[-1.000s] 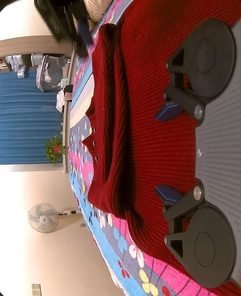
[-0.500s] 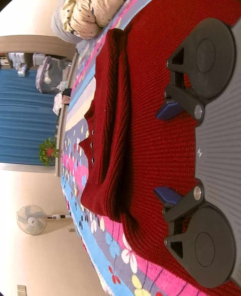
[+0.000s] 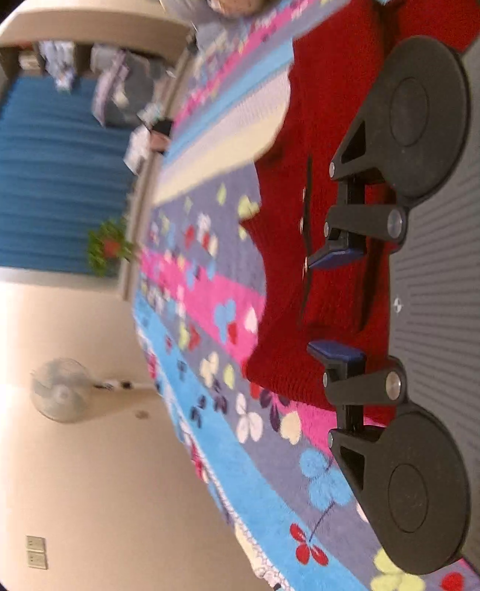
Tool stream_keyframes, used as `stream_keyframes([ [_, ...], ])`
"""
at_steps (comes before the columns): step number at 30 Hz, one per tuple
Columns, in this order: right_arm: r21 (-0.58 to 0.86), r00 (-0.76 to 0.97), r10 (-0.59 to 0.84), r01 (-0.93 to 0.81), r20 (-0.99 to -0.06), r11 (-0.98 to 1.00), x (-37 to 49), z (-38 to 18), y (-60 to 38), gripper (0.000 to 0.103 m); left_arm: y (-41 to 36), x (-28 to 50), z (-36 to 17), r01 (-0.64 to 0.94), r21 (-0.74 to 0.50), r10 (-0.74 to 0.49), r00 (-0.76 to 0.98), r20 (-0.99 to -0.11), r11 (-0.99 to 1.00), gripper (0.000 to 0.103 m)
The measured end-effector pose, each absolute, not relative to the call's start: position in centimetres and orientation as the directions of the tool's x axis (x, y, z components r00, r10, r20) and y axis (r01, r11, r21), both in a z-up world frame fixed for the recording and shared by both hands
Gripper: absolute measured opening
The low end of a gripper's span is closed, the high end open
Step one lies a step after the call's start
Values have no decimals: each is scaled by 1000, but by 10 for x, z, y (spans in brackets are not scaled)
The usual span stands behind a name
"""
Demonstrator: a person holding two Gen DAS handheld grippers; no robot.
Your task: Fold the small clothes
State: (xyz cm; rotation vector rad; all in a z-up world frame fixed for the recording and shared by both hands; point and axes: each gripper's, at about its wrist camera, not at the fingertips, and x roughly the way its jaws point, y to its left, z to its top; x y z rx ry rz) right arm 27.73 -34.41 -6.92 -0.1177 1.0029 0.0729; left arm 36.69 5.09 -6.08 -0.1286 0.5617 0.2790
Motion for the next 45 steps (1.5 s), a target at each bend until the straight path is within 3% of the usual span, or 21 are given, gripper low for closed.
stream_keyframes([
  [4,-68,532,14,-135,-847,989,280,-69,-344,57,62,403,-86,-226,-10,167,747,-644,974,40],
  [7,-83,534,13,-155,-846,984,281,-68,-342,57,62,400,-82,-210,34,186,764,-618,977,13],
  [10,-81,532,17,-161,-847,984,282,-68,-342,57,73,380,-58,-213,-58,150,833,-533,975,10],
  [12,-85,532,15,-163,-846,983,282,-68,-341,57,80,365,-41,-252,-61,195,861,-469,966,10],
  [15,-102,537,5,-168,-844,980,282,-68,-338,57,89,363,-44,-319,-37,260,829,-495,947,11],
  [17,-106,538,1,-167,-843,980,282,-68,-337,57,90,387,-67,-295,61,260,708,-656,954,17],
  [18,-105,538,-1,-164,-843,981,281,-68,-336,57,91,389,-70,-308,86,282,678,-679,948,18],
  [23,-119,545,-11,-162,-838,980,279,-68,-333,57,70,360,-40,-297,123,319,817,-482,947,35],
  [25,-117,544,-13,-157,-839,981,279,-68,-333,57,61,366,-55,-229,178,290,790,-541,957,35],
  [27,-117,543,-17,-150,-839,982,280,-68,-332,58,62,381,-82,-155,191,245,664,-706,969,35],
  [30,-120,547,-20,-148,-837,982,279,-68,-332,58,62,366,-64,-177,194,262,697,-668,965,35],
  [36,-122,579,-26,-127,-815,984,277,-62,-332,59,69,314,-13,-133,98,164,739,-654,986,36],
  [40,-96,654,-9,-97,-757,991,261,-42,-336,58,70,255,16,-72,80,106,778,-619,994,45],
  [45,-48,731,26,-79,-682,996,227,-16,-345,58,81,172,20,-23,81,68,787,-613,996,45],
])
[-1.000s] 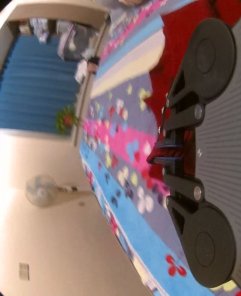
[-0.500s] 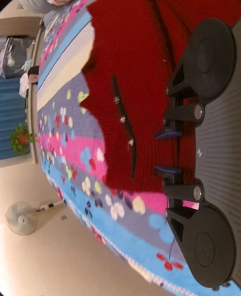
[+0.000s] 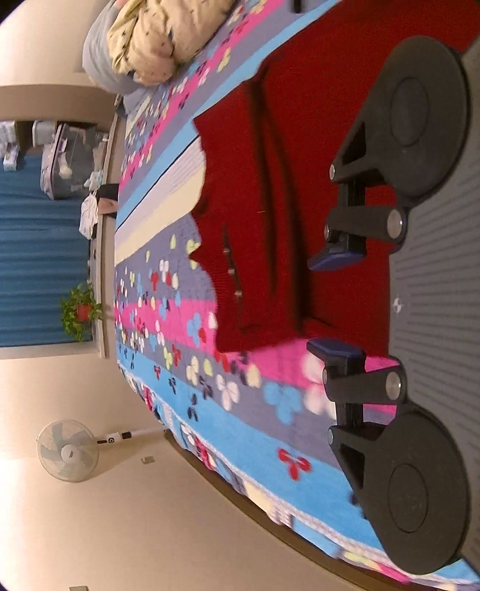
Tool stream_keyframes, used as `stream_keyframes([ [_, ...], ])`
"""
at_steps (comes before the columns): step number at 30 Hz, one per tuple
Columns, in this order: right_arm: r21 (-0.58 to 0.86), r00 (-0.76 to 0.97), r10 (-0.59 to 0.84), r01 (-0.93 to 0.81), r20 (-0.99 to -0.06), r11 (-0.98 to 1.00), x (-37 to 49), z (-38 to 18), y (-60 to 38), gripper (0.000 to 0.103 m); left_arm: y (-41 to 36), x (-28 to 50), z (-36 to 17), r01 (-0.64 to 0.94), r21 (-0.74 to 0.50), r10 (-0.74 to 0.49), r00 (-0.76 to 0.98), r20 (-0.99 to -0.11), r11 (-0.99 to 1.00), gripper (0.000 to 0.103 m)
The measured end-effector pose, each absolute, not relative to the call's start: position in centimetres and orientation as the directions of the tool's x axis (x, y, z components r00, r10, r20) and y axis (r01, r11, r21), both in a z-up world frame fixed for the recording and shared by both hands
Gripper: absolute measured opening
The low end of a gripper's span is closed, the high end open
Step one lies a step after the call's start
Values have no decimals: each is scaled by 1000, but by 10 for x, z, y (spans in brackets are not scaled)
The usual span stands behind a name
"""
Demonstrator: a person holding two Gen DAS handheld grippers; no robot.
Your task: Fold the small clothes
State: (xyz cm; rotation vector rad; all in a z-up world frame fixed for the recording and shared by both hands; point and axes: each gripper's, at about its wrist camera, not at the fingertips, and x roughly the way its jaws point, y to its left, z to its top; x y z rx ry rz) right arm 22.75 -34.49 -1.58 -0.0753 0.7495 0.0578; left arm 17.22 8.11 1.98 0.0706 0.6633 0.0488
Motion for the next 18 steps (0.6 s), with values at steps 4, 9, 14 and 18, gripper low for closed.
stream_keyframes([
  [4,-22,768,26,-52,-640,998,195,0,-358,58,90,130,-2,-15,108,78,788,-611,994,45],
  [9,18,770,-8,26,-637,999,153,3,-380,59,104,110,-20,-1,51,35,730,-682,999,45],
  [14,11,730,-37,61,-683,998,118,-10,-385,60,126,105,-29,-48,-1,31,662,-749,999,47],
  [18,27,670,-23,64,-742,998,104,-29,-382,64,143,108,-42,-143,-85,10,558,-830,986,48],
])
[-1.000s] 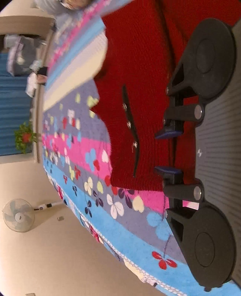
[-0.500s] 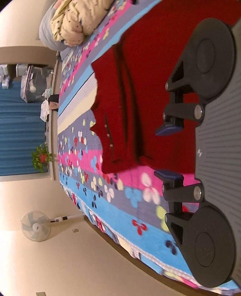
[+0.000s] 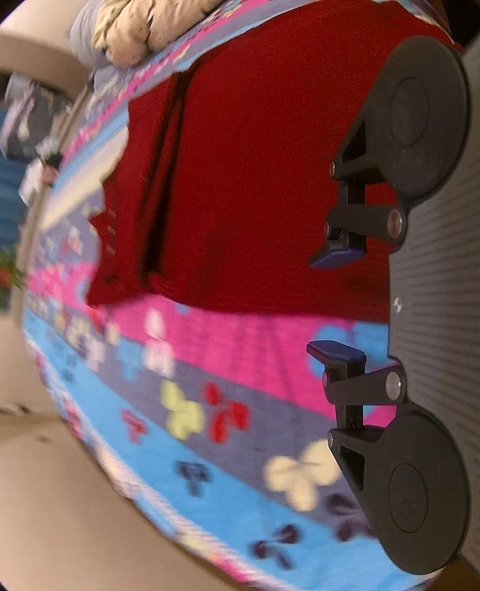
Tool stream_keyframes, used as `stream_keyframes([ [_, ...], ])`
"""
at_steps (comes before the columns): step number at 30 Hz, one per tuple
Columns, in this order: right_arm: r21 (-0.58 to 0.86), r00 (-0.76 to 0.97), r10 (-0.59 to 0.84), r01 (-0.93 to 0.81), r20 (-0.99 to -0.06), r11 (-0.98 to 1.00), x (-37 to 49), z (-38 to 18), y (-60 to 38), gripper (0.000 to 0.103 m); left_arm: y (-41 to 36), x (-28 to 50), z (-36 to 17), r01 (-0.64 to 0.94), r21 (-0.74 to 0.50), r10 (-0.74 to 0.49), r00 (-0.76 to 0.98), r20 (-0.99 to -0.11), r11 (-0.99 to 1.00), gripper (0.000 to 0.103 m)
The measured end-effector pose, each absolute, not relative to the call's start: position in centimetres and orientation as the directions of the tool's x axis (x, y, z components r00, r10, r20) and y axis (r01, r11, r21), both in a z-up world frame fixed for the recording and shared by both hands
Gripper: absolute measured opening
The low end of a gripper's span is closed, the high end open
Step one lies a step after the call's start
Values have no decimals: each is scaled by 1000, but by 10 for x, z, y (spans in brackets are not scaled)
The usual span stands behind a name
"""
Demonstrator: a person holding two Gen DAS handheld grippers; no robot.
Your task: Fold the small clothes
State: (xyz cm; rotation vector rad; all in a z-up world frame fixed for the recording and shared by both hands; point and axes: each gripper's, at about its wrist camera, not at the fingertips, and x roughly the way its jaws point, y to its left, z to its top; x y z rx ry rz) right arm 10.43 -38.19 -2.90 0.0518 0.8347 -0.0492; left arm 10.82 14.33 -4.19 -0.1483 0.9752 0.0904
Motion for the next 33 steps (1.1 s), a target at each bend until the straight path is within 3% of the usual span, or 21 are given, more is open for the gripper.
stream_keyframes([
  [4,-1,619,-29,46,-785,999,100,-49,-376,64,145,107,-52,-165,-112,-18,484,-875,980,48],
  [11,24,559,-21,73,-829,997,104,-69,-381,65,137,95,-66,-132,-160,-95,398,-912,978,61],
  [16,42,518,-22,112,-855,993,111,-85,-387,82,139,97,-72,-154,-185,-115,378,-919,971,62],
  [29,117,528,31,131,-849,984,109,-78,-398,80,149,95,-71,-210,-207,-117,376,-919,955,62],
  [33,112,525,35,116,-850,987,112,-80,-395,74,148,94,-72,-207,-202,-113,375,-920,957,62],
])
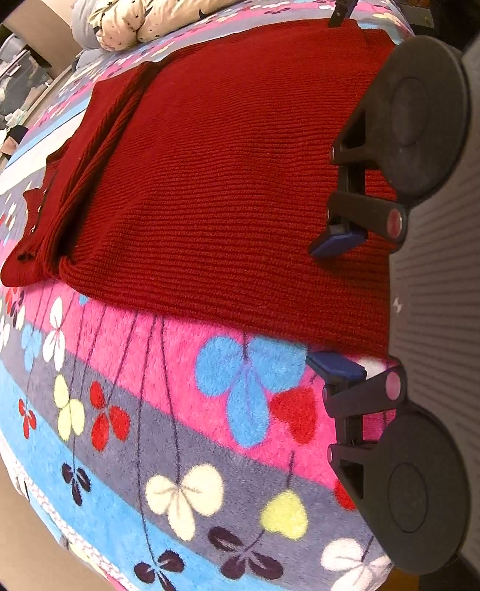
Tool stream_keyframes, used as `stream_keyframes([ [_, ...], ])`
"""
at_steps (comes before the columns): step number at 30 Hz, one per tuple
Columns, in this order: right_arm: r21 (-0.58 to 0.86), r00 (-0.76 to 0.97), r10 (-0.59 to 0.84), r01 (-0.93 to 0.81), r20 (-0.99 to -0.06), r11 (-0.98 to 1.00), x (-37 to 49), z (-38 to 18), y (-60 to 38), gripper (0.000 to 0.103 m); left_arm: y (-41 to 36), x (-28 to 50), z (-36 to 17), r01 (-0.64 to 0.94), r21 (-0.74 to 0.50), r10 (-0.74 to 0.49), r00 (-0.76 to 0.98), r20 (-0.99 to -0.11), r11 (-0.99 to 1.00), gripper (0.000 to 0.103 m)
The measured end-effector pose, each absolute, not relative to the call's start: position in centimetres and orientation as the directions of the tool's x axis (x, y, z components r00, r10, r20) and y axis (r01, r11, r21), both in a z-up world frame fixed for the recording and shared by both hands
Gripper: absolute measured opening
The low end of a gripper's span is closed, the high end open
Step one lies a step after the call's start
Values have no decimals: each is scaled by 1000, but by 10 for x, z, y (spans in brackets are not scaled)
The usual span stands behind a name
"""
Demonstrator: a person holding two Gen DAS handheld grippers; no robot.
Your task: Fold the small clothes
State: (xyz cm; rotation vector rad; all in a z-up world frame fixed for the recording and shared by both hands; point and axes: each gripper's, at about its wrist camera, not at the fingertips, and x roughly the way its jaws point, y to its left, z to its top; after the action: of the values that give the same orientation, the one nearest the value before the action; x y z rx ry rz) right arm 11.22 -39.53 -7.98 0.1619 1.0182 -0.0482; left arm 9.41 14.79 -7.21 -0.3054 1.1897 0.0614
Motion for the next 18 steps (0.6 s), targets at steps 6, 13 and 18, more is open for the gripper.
stream_keyframes([
  [6,148,540,97,52,-836,988,112,-76,-389,34,150,89,-73,-230,-207,-110,375,-921,951,62],
  [13,170,558,133,16,-819,985,108,-66,-386,13,152,81,-74,-254,-206,-98,379,-920,945,62],
  [18,133,540,100,22,-836,991,111,-71,-383,29,151,78,-74,-259,-195,-86,380,-921,946,61],
])
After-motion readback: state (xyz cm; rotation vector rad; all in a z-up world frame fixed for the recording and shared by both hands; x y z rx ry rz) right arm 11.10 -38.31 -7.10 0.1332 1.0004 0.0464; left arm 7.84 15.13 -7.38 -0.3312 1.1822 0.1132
